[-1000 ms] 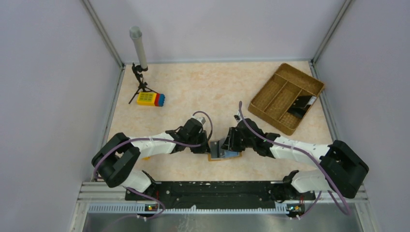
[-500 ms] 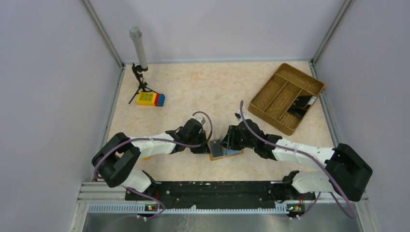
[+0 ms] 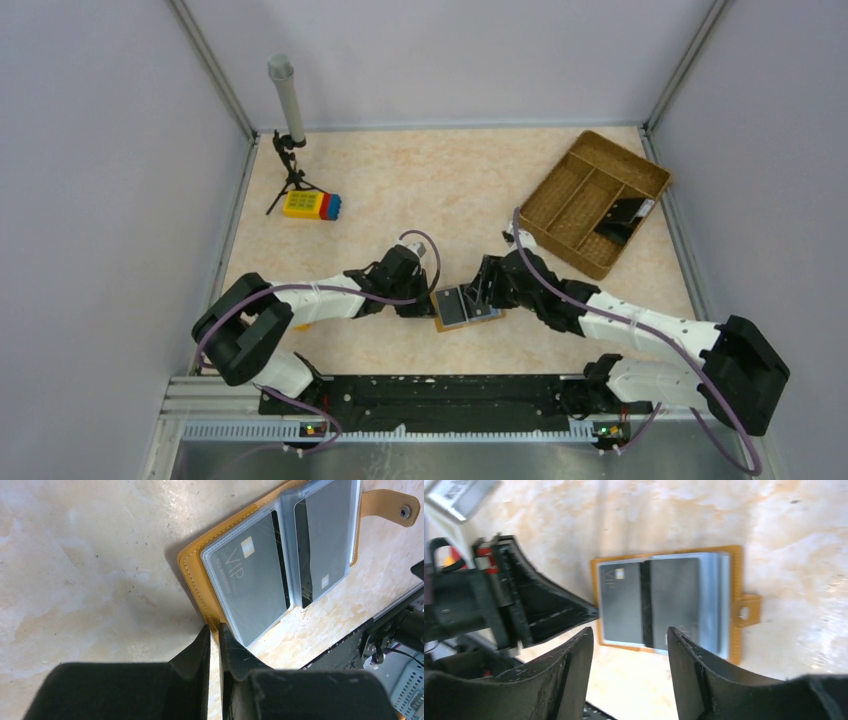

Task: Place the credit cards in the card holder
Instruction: Insert the credit card into the card holder.

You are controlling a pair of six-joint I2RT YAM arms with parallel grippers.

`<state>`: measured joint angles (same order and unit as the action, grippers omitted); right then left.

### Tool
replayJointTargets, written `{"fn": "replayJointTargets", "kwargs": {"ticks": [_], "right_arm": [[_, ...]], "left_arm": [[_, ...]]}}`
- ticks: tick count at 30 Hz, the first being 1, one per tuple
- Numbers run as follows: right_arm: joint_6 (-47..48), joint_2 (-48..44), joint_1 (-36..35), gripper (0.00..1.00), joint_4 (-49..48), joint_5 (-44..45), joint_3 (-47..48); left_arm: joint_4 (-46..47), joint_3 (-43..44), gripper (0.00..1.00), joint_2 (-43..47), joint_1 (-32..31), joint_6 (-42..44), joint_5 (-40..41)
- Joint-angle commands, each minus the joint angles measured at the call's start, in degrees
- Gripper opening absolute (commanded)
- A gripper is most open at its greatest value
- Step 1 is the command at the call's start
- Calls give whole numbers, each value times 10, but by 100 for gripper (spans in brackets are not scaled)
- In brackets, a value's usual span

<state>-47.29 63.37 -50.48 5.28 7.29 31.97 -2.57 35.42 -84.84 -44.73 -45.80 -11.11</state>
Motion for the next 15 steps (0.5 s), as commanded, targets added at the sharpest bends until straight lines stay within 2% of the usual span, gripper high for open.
{"fn": "replayJointTargets", "kwargs": {"ticks": [1,5,10,15], "right_arm": [[22,-5,24,56,108,52,44],[43,26,76,52,105,-18,31],[51,56,79,45,78,-64,28],[50,80,80,40,71,-66,25]], "left_arm": [[6,-11,11,-3,-2,1,13],[8,-10,11,-5,-2,-1,10],[5,-10,11,-5,-2,-2,12],[3,-9,10,-5,-2,-1,11]]}}
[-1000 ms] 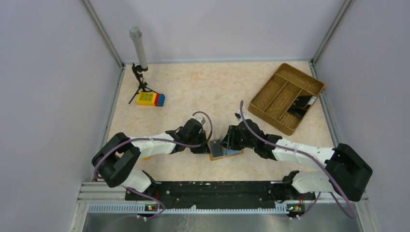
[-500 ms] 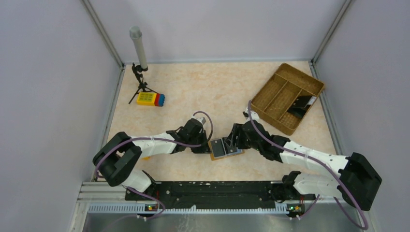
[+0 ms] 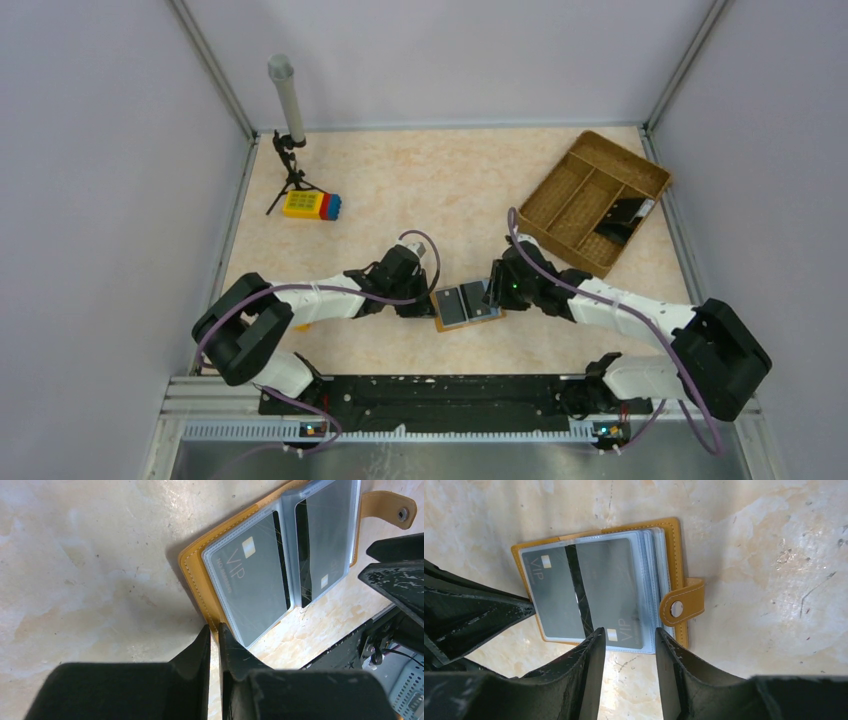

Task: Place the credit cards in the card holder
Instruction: Insert the credit card into the card holder.

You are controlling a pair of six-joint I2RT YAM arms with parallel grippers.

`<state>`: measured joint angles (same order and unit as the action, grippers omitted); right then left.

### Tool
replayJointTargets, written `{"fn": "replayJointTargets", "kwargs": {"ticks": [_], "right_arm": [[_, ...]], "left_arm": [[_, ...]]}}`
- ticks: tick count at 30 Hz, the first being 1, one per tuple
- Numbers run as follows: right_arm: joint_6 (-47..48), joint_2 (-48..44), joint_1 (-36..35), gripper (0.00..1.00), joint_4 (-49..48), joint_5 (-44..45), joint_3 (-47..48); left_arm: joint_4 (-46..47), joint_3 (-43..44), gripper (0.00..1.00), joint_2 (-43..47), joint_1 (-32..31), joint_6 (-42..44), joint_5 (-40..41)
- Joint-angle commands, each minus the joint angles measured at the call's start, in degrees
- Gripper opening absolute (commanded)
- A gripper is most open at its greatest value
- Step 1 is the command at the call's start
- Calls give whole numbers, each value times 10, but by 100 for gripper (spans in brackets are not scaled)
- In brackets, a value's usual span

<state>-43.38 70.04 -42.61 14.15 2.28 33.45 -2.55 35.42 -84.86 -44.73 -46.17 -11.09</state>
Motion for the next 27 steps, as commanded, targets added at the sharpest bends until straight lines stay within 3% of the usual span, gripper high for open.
{"fn": "replayJointTargets", "kwargs": {"ticks": [1,21,27], "right_arm": [[11,17,1,39,-17,-17,10],[-8,73,1,33,-39,-48,-5],[-36,74,1,33,-117,-111,-25]], "left_arm": [[3,-9,10,-5,-2,3,11],[3,-8,10,-5,-2,5,11],[1,-7,10,-4,-2,6,11]]}}
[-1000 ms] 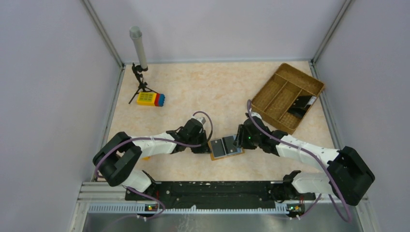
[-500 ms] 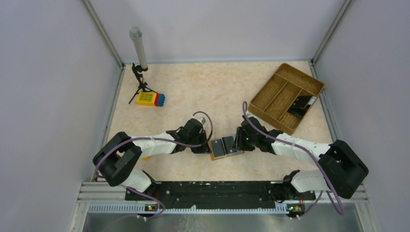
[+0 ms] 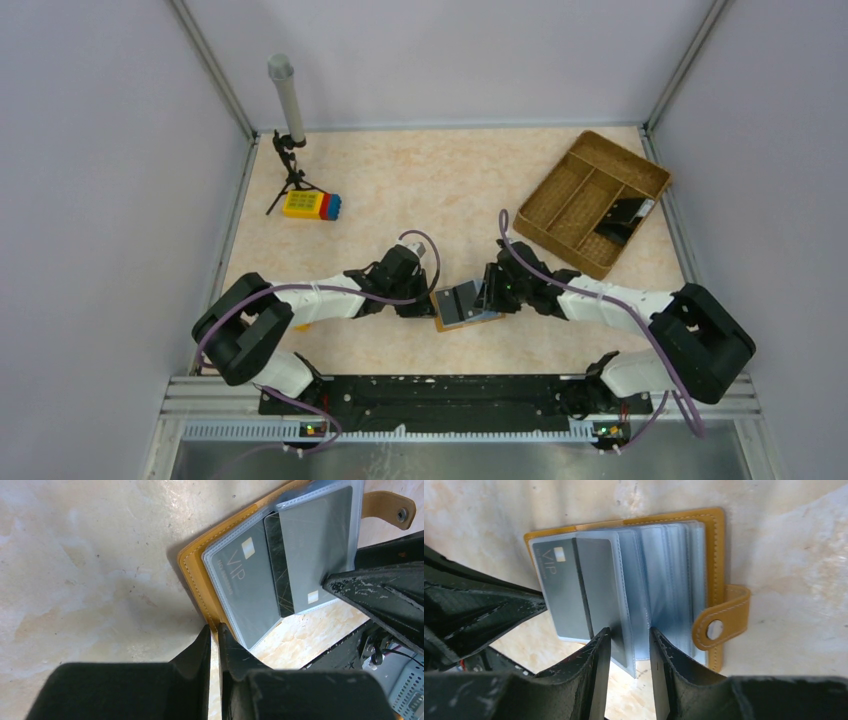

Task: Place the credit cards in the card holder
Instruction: Insert the credit card into the card holder.

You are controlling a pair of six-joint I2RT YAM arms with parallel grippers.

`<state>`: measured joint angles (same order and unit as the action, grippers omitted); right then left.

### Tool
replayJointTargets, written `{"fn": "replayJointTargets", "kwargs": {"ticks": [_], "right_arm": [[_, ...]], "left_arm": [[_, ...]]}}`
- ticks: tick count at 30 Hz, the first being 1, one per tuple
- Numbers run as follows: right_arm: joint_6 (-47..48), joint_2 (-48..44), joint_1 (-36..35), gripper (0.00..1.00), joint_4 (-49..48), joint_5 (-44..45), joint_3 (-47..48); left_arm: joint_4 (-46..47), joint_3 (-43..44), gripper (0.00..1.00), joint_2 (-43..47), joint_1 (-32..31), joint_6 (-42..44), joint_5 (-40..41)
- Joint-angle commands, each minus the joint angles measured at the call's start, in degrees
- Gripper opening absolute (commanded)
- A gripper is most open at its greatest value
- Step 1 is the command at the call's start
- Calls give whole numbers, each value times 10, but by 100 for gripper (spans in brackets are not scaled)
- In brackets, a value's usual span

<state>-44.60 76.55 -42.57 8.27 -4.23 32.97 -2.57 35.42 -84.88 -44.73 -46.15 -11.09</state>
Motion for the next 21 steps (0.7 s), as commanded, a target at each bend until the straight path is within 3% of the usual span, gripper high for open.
{"fn": "replayJointTargets", "kwargs": {"ticks": [1,10,21], "right_arm": [[-30,5,0,33,-72,-53,-23],[-11,-24,-19,34,-72,-35,4],[29,37,-95,36,-5,40,91]], "left_arm": [[1,-7,10,-4,-2,6,11],[0,-4,10,-4,-3,7,10],[-3,-4,10,3,-1,7,21]]}}
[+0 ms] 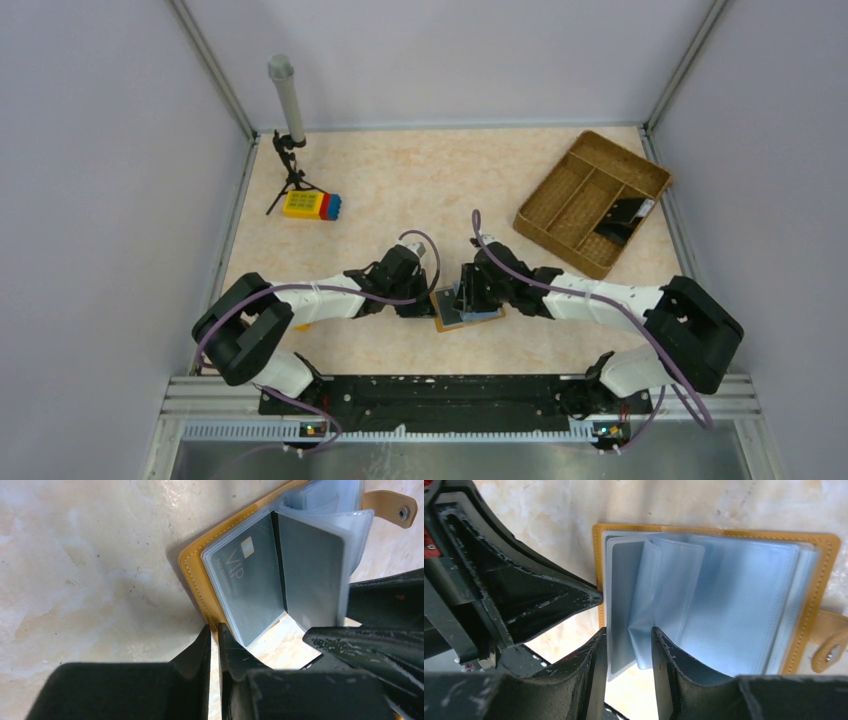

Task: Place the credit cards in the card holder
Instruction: Insert the credit card into the card holder.

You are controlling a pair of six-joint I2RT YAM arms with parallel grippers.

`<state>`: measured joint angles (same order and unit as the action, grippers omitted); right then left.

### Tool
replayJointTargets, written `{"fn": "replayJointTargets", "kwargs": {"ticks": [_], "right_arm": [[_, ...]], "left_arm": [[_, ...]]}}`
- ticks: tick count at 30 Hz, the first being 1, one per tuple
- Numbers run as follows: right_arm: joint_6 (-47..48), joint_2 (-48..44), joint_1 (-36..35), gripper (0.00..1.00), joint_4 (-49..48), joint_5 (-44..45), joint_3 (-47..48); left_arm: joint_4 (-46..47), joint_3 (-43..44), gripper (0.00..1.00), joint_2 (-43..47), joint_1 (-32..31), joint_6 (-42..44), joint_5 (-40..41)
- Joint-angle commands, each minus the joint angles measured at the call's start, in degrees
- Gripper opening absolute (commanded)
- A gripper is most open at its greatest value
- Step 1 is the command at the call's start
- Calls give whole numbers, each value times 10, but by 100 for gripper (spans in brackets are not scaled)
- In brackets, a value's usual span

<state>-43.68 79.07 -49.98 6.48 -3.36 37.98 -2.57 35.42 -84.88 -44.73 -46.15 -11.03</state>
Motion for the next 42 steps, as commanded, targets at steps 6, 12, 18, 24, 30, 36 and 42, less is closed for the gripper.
{"fn": "replayJointTargets", "kwargs": {"ticks": [6,12,18,24,30,36,42], "right_arm": [[24,25,-28,39,17,43,49],[25,17,-32,51,13,36,54],[25,8,-33,59,5,35,47],[19,4,-32,61,1,35,40],[9,-8,-33,60,95,148,55],[13,5,-31,59,248,272,100],[44,-38,21,70,303,270,128]], "left_arm": [[-11,-7,12,19,9,11,26],[-32,-24,15,61,34,21,32],[-64,-33,16,107,71,38,32],[-92,-28,17,134,94,53,29],[-136,2,19,167,115,77,6],[-247,87,36,203,148,144,-6],[-343,197,83,212,193,230,-20]]}}
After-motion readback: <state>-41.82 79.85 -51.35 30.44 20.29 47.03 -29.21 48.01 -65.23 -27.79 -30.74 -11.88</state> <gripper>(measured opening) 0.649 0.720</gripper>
